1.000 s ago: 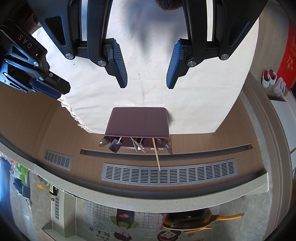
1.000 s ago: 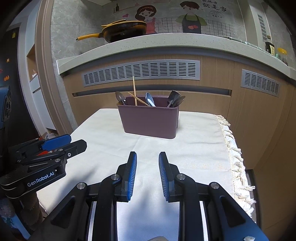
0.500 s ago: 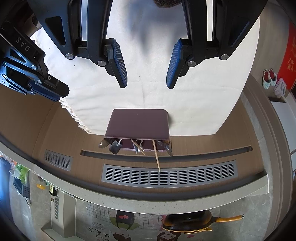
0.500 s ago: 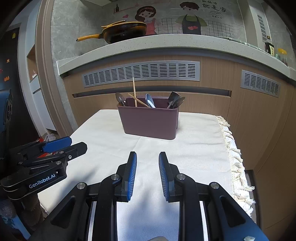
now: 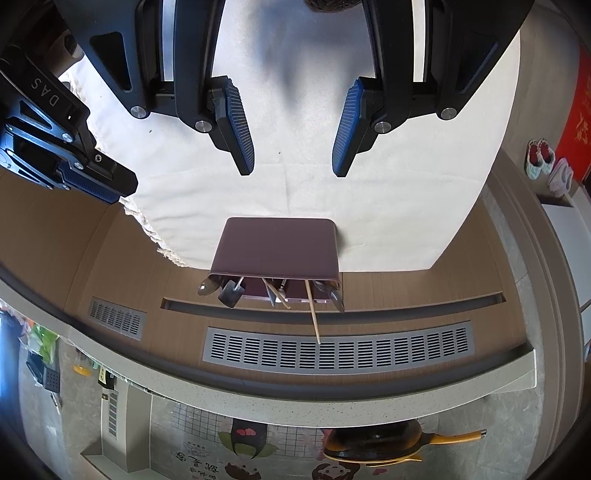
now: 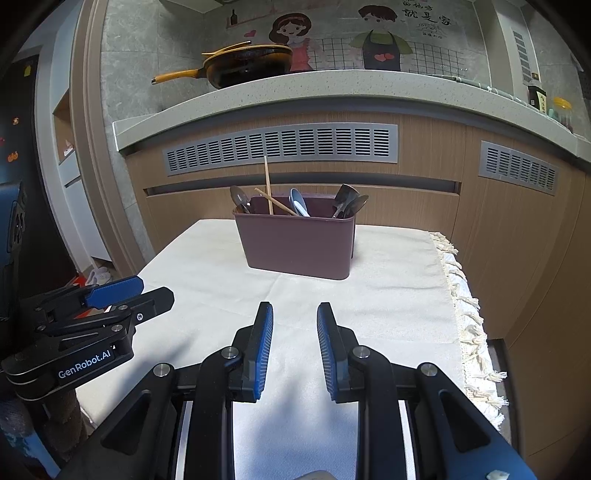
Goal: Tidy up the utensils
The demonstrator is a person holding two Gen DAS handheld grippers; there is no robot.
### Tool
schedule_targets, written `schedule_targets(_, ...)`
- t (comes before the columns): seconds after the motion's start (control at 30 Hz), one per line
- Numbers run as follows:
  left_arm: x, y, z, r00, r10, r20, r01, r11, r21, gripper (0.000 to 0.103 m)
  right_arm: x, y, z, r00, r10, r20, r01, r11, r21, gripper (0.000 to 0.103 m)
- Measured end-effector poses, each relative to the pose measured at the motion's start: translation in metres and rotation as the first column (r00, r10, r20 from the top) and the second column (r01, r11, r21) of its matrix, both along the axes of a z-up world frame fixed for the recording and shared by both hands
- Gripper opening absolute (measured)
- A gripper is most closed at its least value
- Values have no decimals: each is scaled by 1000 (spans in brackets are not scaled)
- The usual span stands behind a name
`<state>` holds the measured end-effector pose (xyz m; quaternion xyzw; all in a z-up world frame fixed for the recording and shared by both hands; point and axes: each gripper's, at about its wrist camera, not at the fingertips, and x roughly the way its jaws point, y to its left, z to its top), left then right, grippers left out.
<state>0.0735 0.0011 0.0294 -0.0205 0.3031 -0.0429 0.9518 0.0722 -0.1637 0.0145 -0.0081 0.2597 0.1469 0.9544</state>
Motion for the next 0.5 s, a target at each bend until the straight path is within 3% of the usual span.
schedule_targets(0.5,-3,0,-1,1000,0,4,0,1000,-1,45,-1,0,1,1000,-19,-2,19,1000,4,23)
